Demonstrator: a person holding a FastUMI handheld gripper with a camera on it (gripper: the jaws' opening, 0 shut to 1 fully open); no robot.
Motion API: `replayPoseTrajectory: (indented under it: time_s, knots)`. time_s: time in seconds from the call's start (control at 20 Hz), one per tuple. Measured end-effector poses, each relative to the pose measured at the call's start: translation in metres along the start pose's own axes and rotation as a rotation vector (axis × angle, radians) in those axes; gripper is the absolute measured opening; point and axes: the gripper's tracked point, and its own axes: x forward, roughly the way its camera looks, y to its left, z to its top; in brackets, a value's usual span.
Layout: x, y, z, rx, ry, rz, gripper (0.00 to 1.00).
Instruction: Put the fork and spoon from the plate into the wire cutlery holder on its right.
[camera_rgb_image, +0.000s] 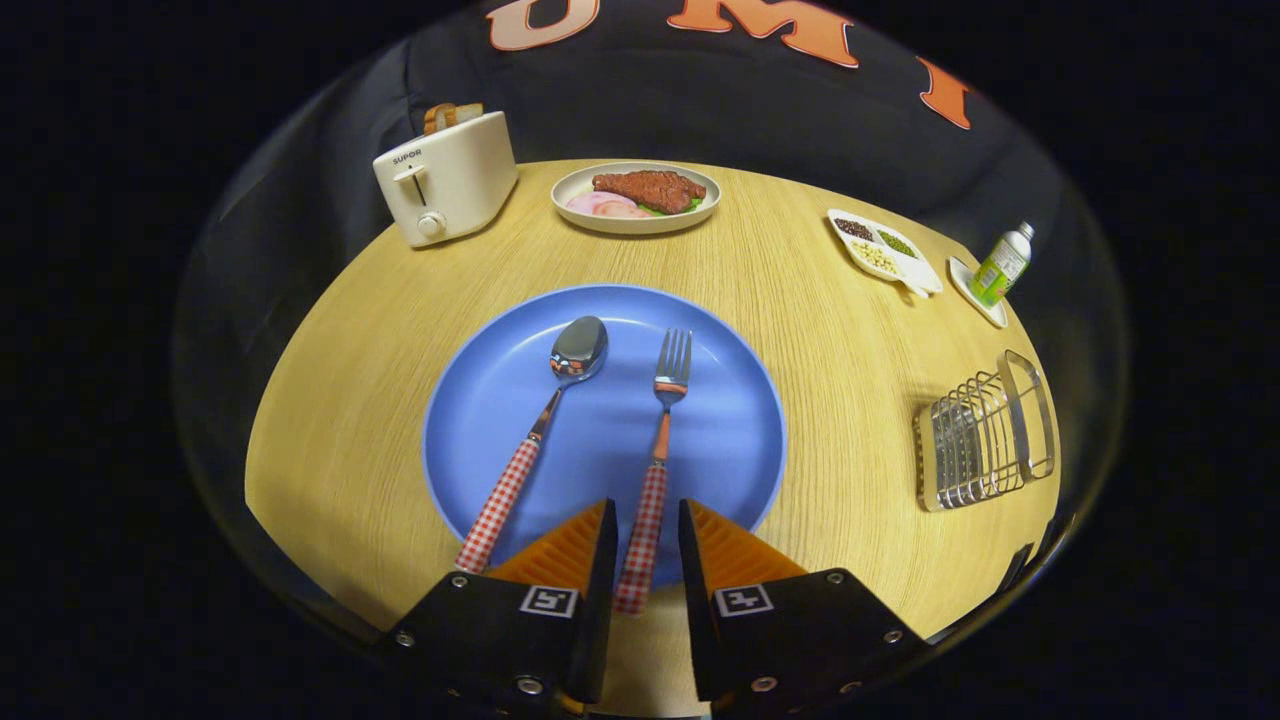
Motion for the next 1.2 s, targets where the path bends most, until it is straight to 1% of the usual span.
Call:
replayPoseTrajectory:
  time_s: [0.05,0.15,0.35,0.5,0.7,0.85,1.0,1.2]
  knots:
    - [0.003,-0.002,-0.001,0.007,0.012,-0.018,0.27]
    - [0.005,0.001,0.000,0.038,0.022,-0.028,0.18]
    - [0.006,0.003,0.006,0.091,0.039,-0.013,0.09]
    - [-0.003,0.001,0.016,0.123,0.015,0.000,0.07]
    - [-0.025,-0.013,0.035,0.085,-0.038,0.043,0.07]
    - [-0.046,-0.034,0.047,0.052,-0.072,0.070,0.08]
    - [-0.067,-0.071,0.051,0.037,-0.094,0.054,0.08]
    - [-0.093,-0.125,0.047,0.068,-0.071,0.010,0.07]
